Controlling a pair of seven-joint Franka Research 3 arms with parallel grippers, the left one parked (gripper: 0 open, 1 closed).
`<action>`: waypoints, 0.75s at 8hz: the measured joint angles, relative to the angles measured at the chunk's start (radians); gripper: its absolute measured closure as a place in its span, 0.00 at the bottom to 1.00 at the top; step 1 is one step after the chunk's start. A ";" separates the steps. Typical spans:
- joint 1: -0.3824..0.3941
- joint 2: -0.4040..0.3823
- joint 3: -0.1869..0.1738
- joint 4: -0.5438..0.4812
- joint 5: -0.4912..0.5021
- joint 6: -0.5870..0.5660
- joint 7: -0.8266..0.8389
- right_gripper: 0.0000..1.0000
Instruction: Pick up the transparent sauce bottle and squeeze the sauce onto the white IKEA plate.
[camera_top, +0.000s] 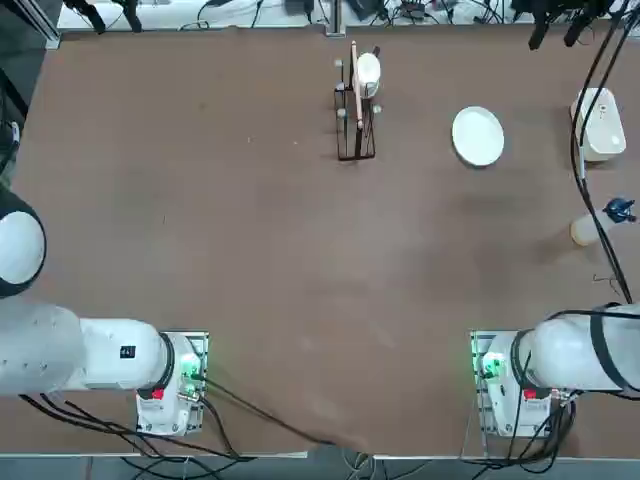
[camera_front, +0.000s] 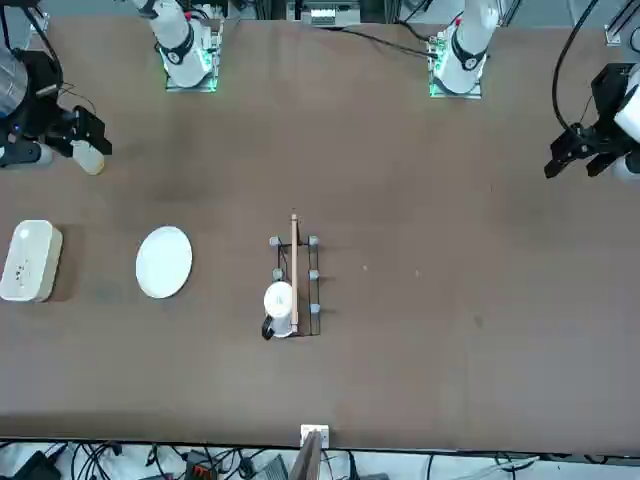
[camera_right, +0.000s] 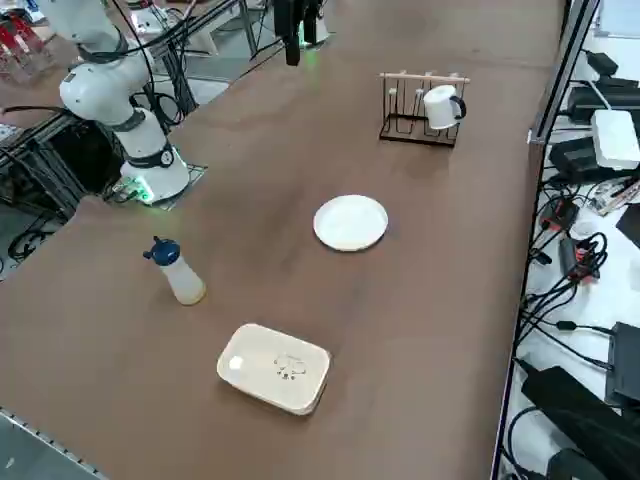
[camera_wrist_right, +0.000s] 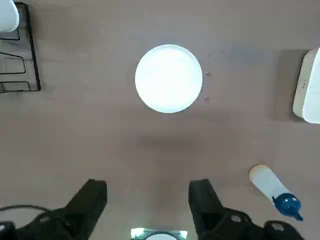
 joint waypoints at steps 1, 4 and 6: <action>0.000 0.000 0.000 0.000 0.000 -0.001 0.000 0.00; -0.001 0.000 -0.001 0.003 0.000 -0.012 0.001 0.00; -0.002 0.001 -0.002 0.004 0.000 -0.100 0.001 0.00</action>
